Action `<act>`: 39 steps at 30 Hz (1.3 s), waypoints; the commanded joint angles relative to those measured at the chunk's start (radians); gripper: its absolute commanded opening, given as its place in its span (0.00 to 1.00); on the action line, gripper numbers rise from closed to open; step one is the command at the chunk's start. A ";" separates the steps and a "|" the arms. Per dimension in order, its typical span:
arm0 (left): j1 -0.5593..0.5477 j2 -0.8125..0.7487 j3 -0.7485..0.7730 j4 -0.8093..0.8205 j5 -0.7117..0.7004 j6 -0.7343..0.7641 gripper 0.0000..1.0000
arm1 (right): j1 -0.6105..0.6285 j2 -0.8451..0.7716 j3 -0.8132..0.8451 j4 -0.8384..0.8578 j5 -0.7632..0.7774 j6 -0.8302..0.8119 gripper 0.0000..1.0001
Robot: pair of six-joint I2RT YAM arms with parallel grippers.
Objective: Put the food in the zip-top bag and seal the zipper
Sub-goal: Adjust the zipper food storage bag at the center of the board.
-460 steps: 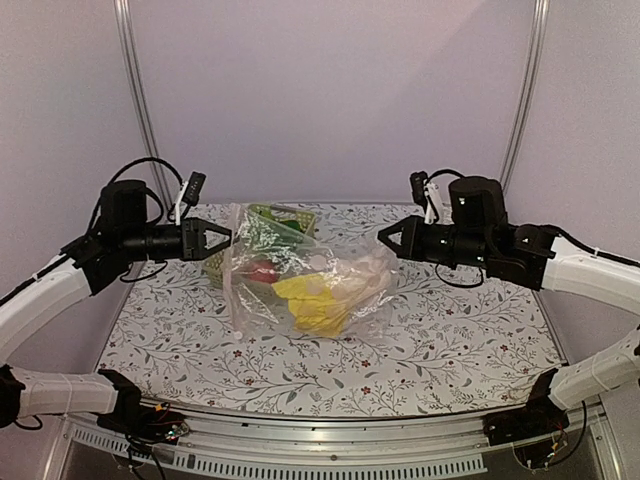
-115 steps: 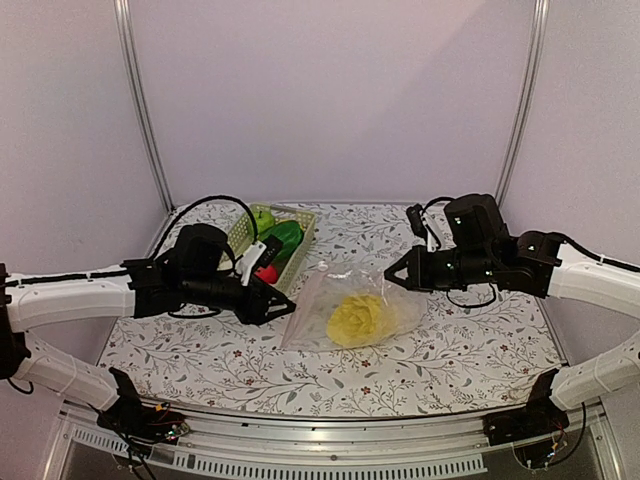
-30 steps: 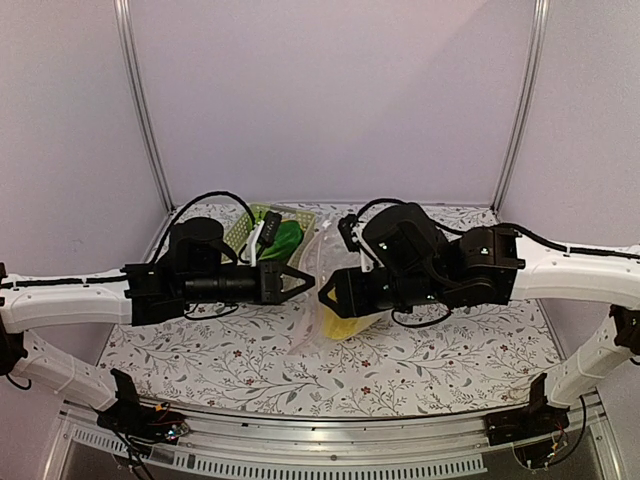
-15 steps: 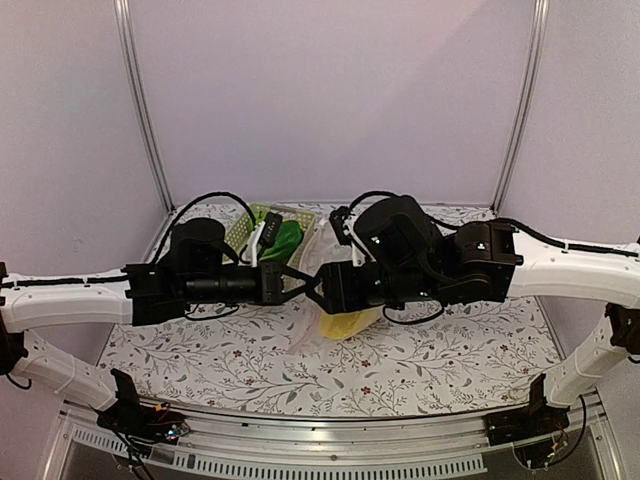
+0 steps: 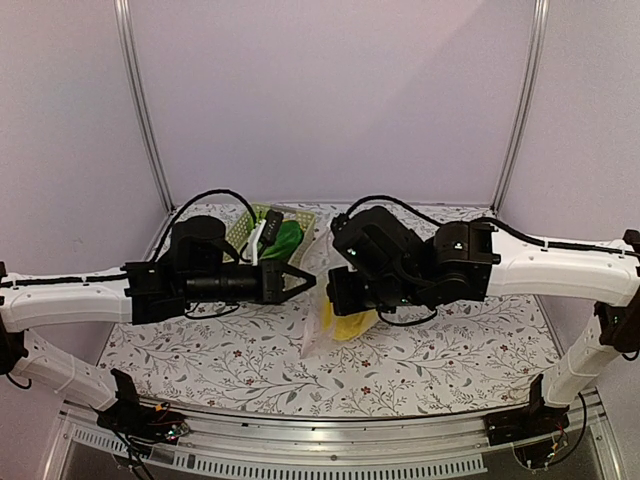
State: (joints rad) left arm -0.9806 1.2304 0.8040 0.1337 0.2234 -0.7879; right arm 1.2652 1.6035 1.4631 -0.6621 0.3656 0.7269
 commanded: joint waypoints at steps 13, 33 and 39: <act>-0.009 -0.026 0.160 -0.545 -0.418 0.144 0.00 | 0.006 -0.156 -0.071 0.015 0.010 0.013 0.00; 0.210 -0.265 0.328 -0.718 -0.357 0.361 1.00 | 0.006 -0.145 -0.070 0.037 0.050 0.003 0.00; 0.305 -0.029 0.427 -0.703 -0.338 0.549 1.00 | 0.006 -0.140 -0.070 0.044 0.038 -0.005 0.00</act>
State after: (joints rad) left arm -0.7158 1.0378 1.1988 -0.5228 -0.1150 -0.3943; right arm 1.2652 1.4712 1.3983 -0.6430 0.3904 0.7361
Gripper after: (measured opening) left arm 0.995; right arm 0.004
